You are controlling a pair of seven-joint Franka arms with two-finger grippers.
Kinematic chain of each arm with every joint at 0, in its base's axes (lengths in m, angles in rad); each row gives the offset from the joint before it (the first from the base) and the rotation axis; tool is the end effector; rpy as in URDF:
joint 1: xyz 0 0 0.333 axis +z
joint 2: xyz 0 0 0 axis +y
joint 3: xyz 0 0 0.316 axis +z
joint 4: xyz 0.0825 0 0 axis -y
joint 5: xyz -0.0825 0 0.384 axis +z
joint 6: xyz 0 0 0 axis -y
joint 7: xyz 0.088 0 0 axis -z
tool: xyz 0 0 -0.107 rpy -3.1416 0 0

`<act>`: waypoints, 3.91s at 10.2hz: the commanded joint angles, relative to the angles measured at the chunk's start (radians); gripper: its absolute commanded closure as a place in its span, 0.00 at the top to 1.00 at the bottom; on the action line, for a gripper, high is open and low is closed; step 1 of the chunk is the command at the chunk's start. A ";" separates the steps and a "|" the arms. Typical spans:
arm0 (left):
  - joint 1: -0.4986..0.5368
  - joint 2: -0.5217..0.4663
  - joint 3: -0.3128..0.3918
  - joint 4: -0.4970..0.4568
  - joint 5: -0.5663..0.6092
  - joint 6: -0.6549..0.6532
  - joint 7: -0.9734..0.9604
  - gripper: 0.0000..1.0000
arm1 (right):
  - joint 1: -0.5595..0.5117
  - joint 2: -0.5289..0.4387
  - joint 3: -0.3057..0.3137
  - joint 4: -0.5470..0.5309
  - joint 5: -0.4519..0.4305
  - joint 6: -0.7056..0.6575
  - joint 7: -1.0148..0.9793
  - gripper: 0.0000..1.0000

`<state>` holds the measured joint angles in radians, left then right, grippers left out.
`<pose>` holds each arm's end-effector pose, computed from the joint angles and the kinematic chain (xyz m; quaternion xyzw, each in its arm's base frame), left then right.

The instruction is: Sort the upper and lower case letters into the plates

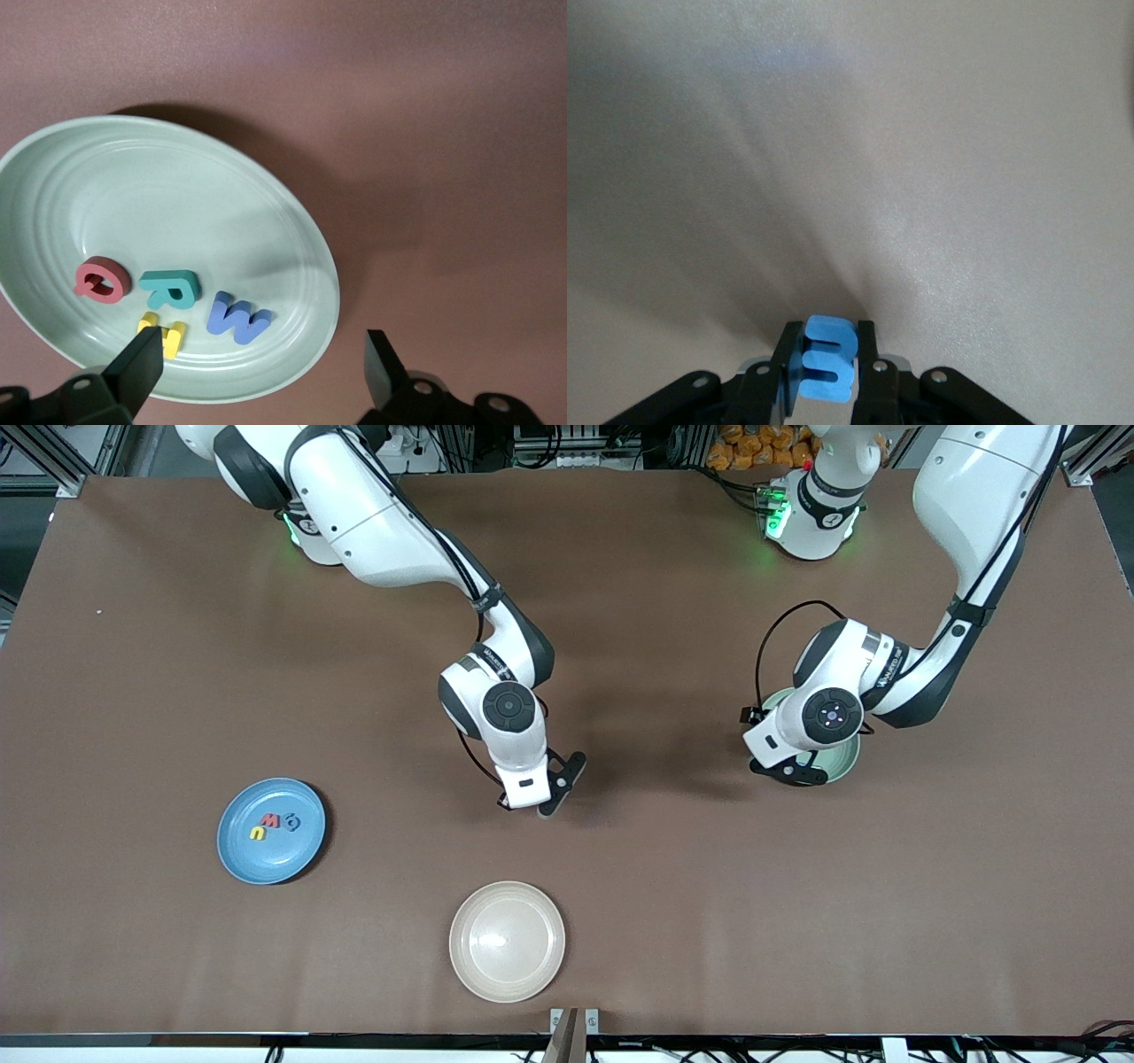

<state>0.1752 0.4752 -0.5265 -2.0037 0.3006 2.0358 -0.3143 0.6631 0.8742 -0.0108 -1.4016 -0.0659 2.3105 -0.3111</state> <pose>0.5339 -0.1757 0.2222 -0.9782 0.1068 0.1680 0.0591 0.5823 0.4451 0.1826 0.8744 0.4840 0.0220 0.0255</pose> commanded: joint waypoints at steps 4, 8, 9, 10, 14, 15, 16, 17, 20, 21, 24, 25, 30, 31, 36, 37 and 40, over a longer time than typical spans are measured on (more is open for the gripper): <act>0.039 -0.043 0.002 0.326 -0.020 -0.255 -0.035 1.00 | -0.083 -0.145 0.008 -0.013 0.001 -0.120 0.038 0.00; 0.093 -0.154 -0.007 0.511 -0.050 -0.348 -0.023 1.00 | -0.119 -0.184 -0.177 -0.068 -0.009 -0.253 0.300 0.00; 0.096 -0.214 -0.007 0.538 -0.075 -0.348 -0.023 1.00 | -0.154 -0.185 -0.204 -0.083 0.000 -0.255 0.334 0.00; 0.095 -0.254 -0.009 0.555 -0.068 -0.348 -0.020 1.00 | -0.219 -0.193 -0.202 -0.115 0.017 -0.250 0.336 0.00; 0.142 -0.303 0.003 0.612 -0.126 -0.507 0.170 1.00 | -0.368 -0.225 -0.199 -0.185 0.037 -0.206 0.323 0.00; 0.165 -0.306 0.005 0.617 -0.144 -0.528 0.172 1.00 | -0.397 -0.225 -0.199 -0.185 0.037 -0.206 0.325 0.00; 0.173 -0.346 0.052 0.622 -0.196 -0.536 0.179 1.00 | -0.411 -0.225 -0.199 -0.183 0.037 -0.204 0.328 0.09; 0.112 -0.375 0.179 0.611 -0.248 -0.536 0.194 1.00 | -0.416 -0.225 -0.199 -0.177 0.044 -0.203 0.334 0.60; -0.080 -0.411 0.378 0.579 -0.282 -0.534 0.236 1.00 | -0.430 -0.266 -0.205 -0.172 0.069 -0.209 0.316 1.00; -0.091 -0.424 0.379 0.560 -0.281 -0.534 0.238 1.00 | -0.450 -0.314 -0.201 -0.183 0.069 -0.213 0.308 1.00; -0.180 -0.452 0.460 0.527 -0.281 -0.534 0.238 1.00 | -0.494 -0.502 -0.167 -0.336 0.069 -0.210 0.270 1.00; -0.180 -0.455 0.460 0.523 -0.281 -0.533 0.238 1.00 | -0.491 -0.590 -0.166 -0.418 0.070 -0.209 0.245 1.00; -0.181 -0.492 0.460 0.476 -0.279 -0.526 0.235 1.00 | -0.651 -0.873 0.002 -0.653 0.069 -0.243 0.153 1.00; -0.181 -0.492 0.460 0.476 -0.279 -0.526 0.235 1.00 | -0.657 -0.873 0.002 -0.607 0.069 -0.247 0.152 1.00; -0.180 -0.492 0.460 0.476 -0.281 -0.525 0.235 1.00 | -0.686 -0.882 -0.011 -0.211 0.069 -0.573 0.129 1.00; -0.181 -0.492 0.460 0.477 -0.281 -0.525 0.235 1.00 | -0.685 -0.882 -0.009 -0.171 0.070 -0.644 0.124 1.00; -0.186 -0.477 0.445 0.493 -0.271 -0.526 0.216 1.00 | -0.674 -0.897 -0.011 -0.155 0.070 -0.714 0.125 1.00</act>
<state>-0.0025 0.0067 -0.0821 -1.5057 0.0373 1.5056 -0.0865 -0.0034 -0.0224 -0.0262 -1.5699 -0.0126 1.6198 -0.1715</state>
